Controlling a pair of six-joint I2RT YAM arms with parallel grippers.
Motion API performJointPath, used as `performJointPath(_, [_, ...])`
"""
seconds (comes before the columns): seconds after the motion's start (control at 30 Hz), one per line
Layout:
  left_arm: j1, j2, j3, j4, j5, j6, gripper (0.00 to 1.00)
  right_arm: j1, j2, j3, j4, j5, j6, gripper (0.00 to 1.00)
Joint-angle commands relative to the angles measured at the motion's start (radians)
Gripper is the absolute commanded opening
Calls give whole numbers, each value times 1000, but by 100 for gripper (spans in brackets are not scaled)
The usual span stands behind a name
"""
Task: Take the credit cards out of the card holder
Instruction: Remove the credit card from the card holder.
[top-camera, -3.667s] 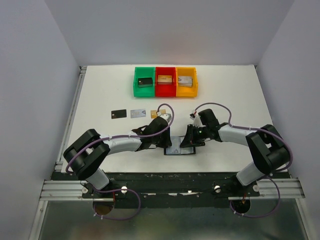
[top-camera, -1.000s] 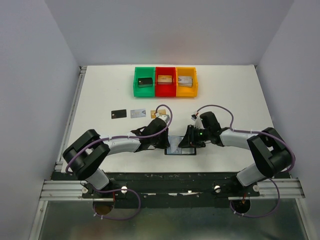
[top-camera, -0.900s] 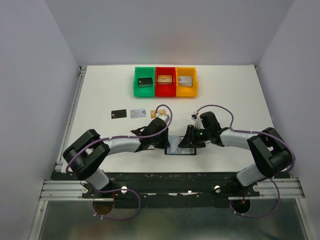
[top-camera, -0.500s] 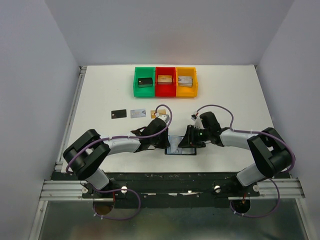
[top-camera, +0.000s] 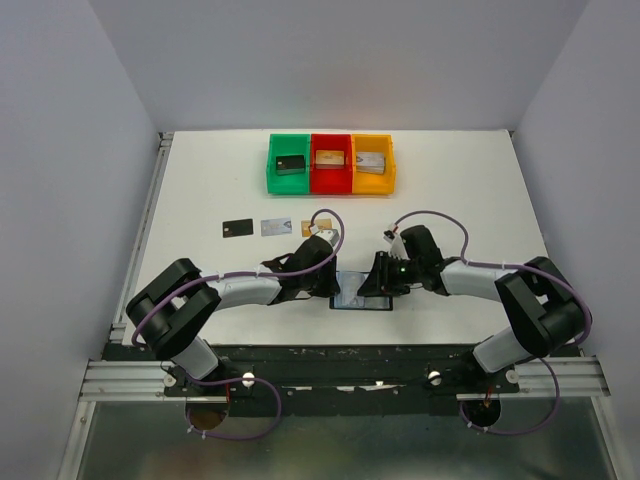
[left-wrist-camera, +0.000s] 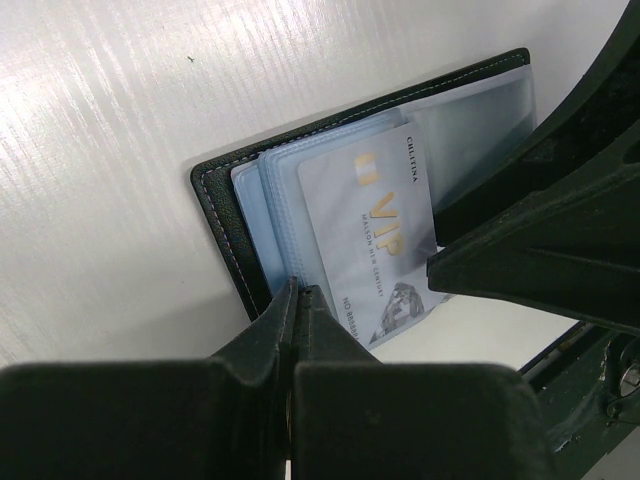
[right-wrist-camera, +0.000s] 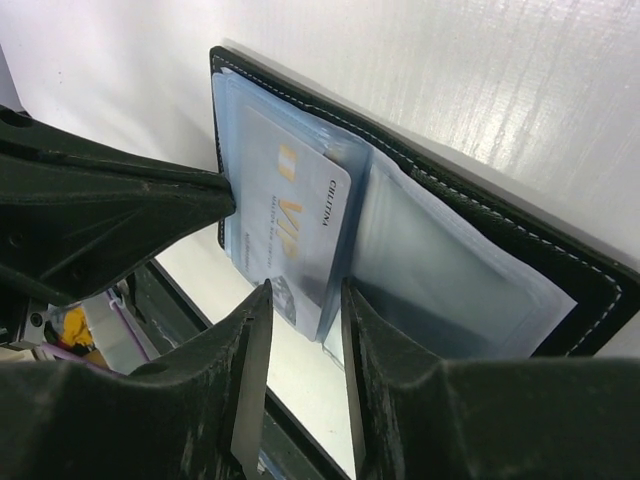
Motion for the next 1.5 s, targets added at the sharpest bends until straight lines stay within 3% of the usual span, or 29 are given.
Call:
performJointPath(0.0, [3,33,-28,-61,-39,11,0,6,-11,-44,84,-25,26,39])
performJointPath(0.5, [1,43,-45,-39,-23,8,0,6,-12,-100,304,-116,132,37])
performJointPath(1.47, [-11,76,-66,68,50,-20,0,6,93,-63,351,-174,155,39])
